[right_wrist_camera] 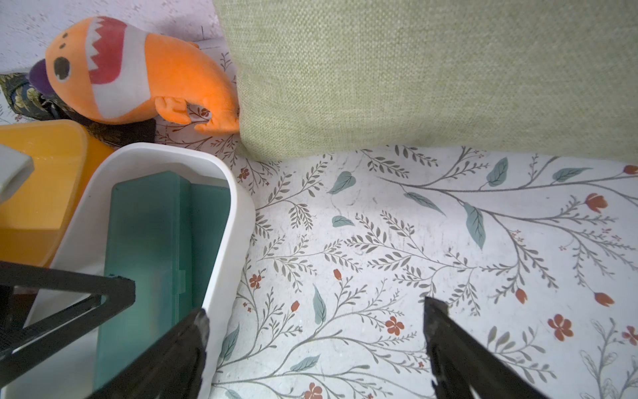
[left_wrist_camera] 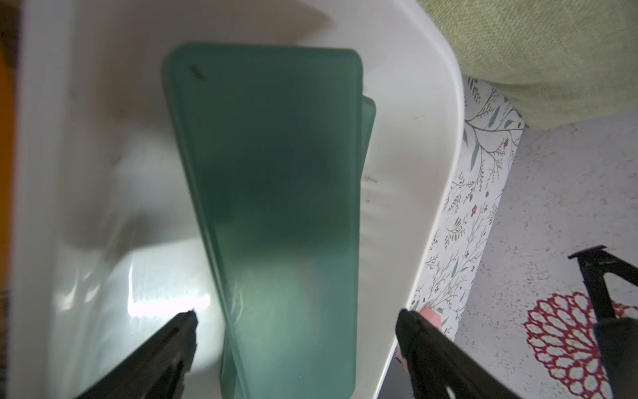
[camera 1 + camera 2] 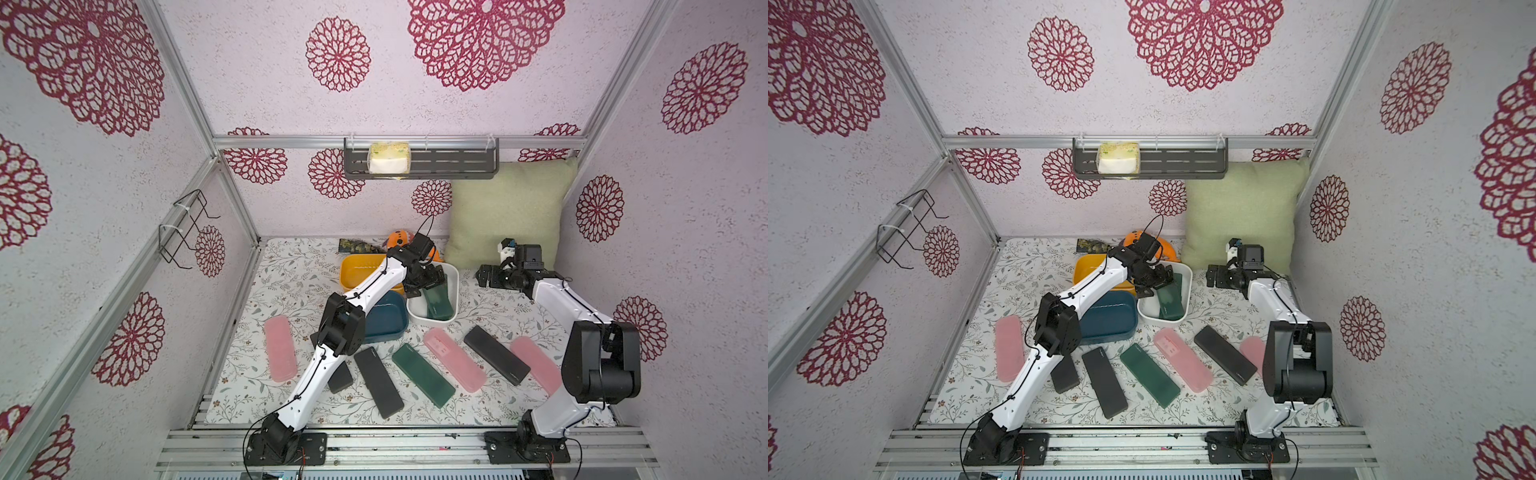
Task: Place the pencil cases by color into the storage box
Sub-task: Place the pencil case at the storage box, then pick up the pencil case from the center of the board.
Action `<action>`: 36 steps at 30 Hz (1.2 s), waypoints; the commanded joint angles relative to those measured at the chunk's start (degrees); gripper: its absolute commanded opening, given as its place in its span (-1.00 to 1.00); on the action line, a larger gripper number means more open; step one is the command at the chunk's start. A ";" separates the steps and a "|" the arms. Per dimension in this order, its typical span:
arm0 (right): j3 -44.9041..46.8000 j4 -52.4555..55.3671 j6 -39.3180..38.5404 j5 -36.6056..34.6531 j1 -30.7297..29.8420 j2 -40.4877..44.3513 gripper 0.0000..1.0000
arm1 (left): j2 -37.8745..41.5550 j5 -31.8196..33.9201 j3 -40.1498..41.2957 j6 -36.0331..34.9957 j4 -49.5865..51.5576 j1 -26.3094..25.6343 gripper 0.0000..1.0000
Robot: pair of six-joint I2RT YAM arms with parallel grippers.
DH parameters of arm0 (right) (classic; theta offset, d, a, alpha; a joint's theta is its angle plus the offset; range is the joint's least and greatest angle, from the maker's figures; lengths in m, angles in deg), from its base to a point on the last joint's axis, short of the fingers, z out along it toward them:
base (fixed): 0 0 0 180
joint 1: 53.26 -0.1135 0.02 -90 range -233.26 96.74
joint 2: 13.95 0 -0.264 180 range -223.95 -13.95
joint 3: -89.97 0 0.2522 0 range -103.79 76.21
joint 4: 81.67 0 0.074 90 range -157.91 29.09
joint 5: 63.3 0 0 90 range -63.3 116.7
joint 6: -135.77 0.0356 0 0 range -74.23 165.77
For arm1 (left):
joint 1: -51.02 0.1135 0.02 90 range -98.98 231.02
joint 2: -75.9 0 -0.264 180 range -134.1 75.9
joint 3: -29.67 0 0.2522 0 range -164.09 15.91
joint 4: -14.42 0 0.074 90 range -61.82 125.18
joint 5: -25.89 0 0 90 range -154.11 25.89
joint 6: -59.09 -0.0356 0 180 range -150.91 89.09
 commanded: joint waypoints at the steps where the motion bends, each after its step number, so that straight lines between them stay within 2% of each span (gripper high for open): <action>1: 0.01 -0.96 -0.34 1.21 0.37 0.21 0.98 | -1.10 -0.77 -1.02 -1.09 -5.28 0.30 0.95; 18: 0.00 -0.89 -0.30 1.13 0.36 0.02 0.98 | -3.16 -3.59 -0.49 -2.35 -12.66 -0.25 0.95; 30: -0.03 -0.85 -0.16 1.97 0.29 0.26 0.98 | 7.32 7.28 -0.31 -10.05 -5.77 -0.33 0.95; 36: 0.13 -0.20 -0.47 2.99 -0.04 1.53 0.98 | 14.38 14.02 4.22 -13.00 -3.57 -0.45 0.95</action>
